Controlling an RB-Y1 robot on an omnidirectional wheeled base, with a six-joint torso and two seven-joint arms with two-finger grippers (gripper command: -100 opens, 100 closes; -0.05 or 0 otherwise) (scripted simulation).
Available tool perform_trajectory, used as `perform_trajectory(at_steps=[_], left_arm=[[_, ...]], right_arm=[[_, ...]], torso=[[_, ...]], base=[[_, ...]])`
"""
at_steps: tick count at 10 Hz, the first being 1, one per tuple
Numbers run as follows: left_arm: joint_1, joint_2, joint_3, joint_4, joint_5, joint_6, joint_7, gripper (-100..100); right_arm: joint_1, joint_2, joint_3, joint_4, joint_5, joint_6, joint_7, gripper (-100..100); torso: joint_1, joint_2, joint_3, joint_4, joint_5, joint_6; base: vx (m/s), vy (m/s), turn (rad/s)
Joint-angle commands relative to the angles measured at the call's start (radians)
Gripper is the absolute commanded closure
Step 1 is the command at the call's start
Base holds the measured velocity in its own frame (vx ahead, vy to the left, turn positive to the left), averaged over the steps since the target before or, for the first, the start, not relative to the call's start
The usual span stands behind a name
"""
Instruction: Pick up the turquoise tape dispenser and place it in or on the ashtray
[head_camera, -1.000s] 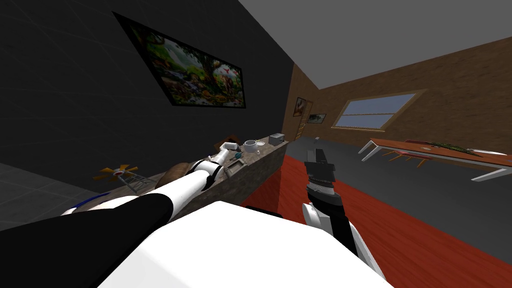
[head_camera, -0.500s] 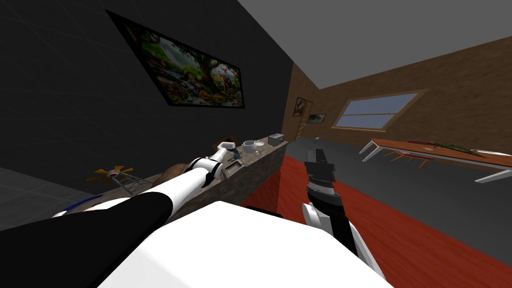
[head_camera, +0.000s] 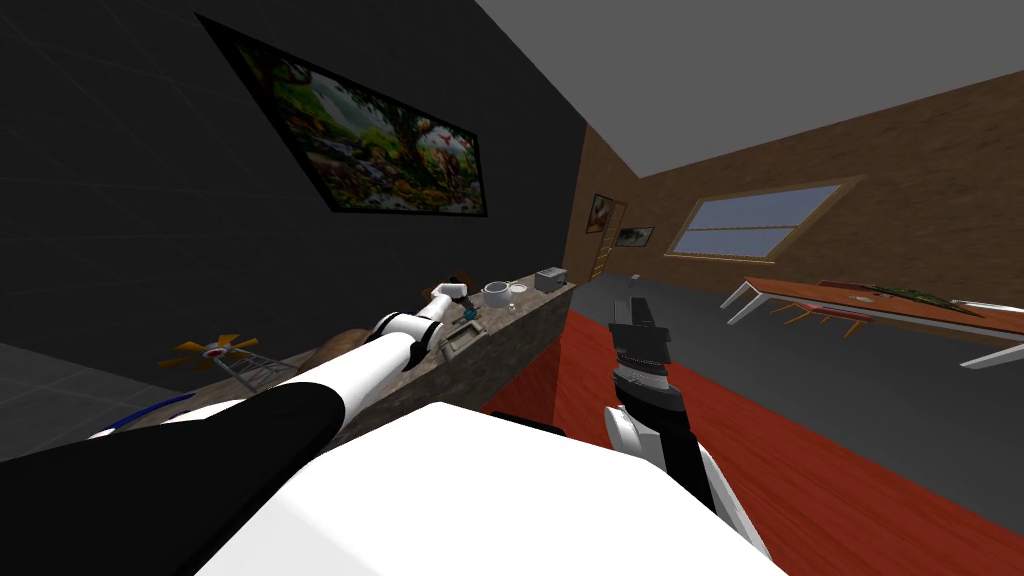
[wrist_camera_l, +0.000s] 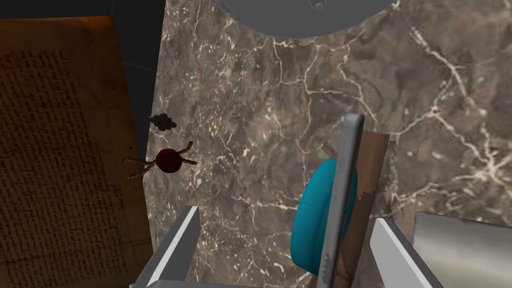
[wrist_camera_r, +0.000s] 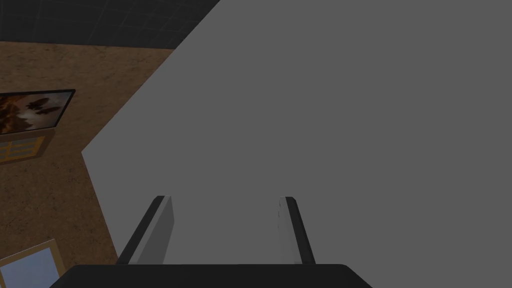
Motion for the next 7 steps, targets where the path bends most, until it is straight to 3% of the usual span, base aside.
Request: perform_trajectory(at_steps=[1, 5, 7], left_arm=[[-0.016, 0.000, 0.001, 0.046, 0.002, -0.015, -0.010, -100], [-0.035, 0.029, 0.018, 0.151, 0.004, 0.052, 0.008, -100], [-0.038, 0.028, 0.018, 0.157, 0.004, 0.040, 0.003, -100]], right_arm=[[0.000, 0.000, 0.000, 0.000, 0.000, 0.000, 0.000, 0], [0.000, 0.000, 0.000, 0.000, 0.000, 0.000, 0.000, 0], [0.000, 0.000, 0.000, 0.000, 0.000, 0.000, 0.000, 0]], torso=[[0.000, 0.000, 0.000, 0.000, 0.000, 0.000], [-0.001, -0.001, -0.001, 0.000, 0.000, 0.000], [0.001, 0.000, 0.000, 0.000, 0.000, 0.000]], base=[[0.011, -0.009, -0.001], [0.044, -0.029, 0.008], [0.021, -0.004, 0.000]])
